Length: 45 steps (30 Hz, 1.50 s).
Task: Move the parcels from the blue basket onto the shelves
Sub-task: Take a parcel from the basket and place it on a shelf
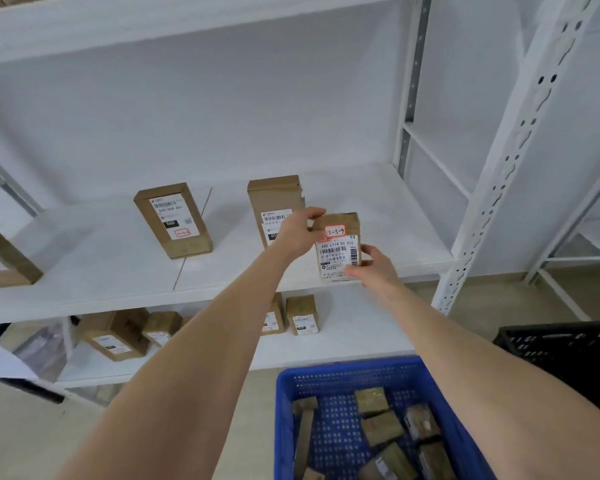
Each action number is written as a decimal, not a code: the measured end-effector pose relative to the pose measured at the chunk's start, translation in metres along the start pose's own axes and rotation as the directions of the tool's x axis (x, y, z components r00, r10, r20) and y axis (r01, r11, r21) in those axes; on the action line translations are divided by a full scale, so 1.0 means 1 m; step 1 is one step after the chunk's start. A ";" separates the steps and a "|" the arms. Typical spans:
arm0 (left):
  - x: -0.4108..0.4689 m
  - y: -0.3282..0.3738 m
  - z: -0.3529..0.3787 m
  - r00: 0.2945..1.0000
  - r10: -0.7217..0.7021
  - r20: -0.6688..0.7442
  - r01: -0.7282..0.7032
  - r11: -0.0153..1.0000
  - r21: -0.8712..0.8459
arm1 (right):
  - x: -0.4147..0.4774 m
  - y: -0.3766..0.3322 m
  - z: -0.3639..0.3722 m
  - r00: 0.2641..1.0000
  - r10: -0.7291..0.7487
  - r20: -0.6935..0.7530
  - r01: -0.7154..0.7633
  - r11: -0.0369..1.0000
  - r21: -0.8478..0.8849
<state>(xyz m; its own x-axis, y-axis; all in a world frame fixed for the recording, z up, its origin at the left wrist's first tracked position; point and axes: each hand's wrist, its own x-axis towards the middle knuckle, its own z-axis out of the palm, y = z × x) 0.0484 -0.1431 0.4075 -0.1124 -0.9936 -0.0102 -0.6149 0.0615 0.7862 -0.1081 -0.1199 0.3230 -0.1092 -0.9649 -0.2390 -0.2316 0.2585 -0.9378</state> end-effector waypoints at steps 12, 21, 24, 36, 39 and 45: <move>0.073 -0.017 0.047 0.997 0.032 -0.065 -0.018 0.979 0.201 | 0.083 0.002 0.000 0.991 -0.129 -0.026 0.115 0.945 -0.306; 0.088 -0.048 0.062 0.998 -0.012 -0.061 0.028 0.958 0.284 | 0.113 0.020 0.013 0.998 -0.064 0.008 0.061 0.909 -0.413; 0.087 -0.051 0.061 0.999 -0.004 -0.051 0.021 0.941 0.339 | 0.115 0.022 0.011 0.996 -0.085 0.026 0.088 0.891 -0.445; 0.077 -0.048 0.072 0.982 0.160 -0.098 -0.043 0.702 0.711 | 0.103 -0.004 0.006 0.845 -0.503 0.182 0.461 0.511 -0.726; 0.076 -0.046 0.074 0.975 0.197 -0.099 -0.057 0.657 0.752 | 0.106 -0.003 0.006 0.856 -0.486 0.177 0.440 0.502 -0.745; 0.079 -0.047 0.074 0.977 0.200 -0.071 -0.071 0.624 0.778 | 0.109 -0.003 0.007 0.840 -0.506 0.196 0.449 0.446 -0.774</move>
<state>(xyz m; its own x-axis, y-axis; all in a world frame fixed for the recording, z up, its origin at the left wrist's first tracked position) 0.0107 -0.2171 0.3239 -0.1772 -0.9653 0.1916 -0.9831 0.1825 0.0102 -0.1123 -0.2263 0.2976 0.2147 -0.9506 0.2242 -0.9007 -0.2815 -0.3309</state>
